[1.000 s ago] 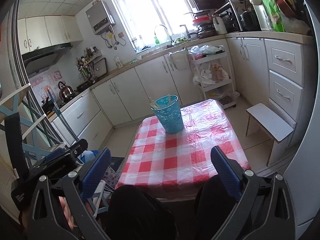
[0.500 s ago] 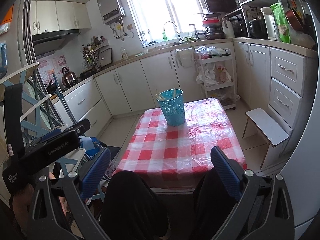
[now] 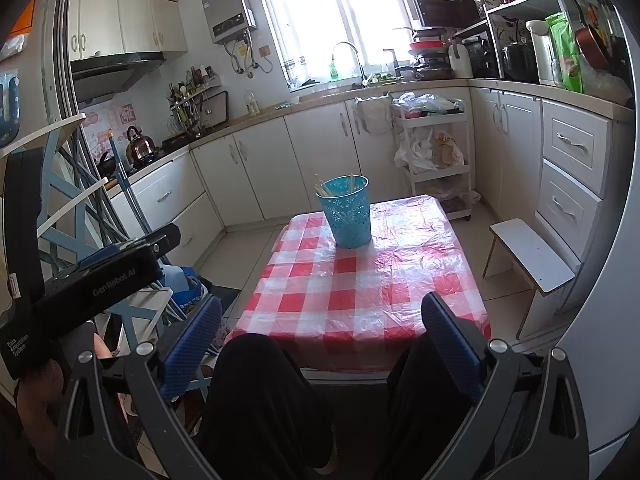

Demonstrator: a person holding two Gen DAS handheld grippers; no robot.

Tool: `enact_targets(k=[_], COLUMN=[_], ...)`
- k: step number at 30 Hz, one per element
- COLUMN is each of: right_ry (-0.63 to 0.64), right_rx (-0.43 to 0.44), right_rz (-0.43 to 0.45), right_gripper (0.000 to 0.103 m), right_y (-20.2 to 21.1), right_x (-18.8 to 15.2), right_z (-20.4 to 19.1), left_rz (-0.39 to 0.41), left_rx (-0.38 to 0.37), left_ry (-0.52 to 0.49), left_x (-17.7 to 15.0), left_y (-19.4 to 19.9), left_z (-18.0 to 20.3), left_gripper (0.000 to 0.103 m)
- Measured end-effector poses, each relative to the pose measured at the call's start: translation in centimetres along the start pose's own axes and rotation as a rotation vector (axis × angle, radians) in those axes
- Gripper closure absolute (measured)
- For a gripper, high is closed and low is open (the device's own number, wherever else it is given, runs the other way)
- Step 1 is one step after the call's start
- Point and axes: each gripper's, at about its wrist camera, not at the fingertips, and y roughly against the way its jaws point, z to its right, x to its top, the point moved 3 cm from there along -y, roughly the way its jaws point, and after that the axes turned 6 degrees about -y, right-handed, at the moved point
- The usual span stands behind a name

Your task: Organize utensils

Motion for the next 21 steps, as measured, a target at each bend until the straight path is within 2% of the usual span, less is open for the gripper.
enact_targets(k=[21], right_ry=[0.003], right_rx=[0.005], right_rz=[-0.013], right_gripper=[0.007], right_y=[0.6], right_x=[-1.0], right_z=[-0.2], left_rz=[0.006], left_rx=[-0.003], left_ry=[0.005], left_x=[-0.2], left_y=[0.9], left_z=[-0.6], left_gripper=[0.007])
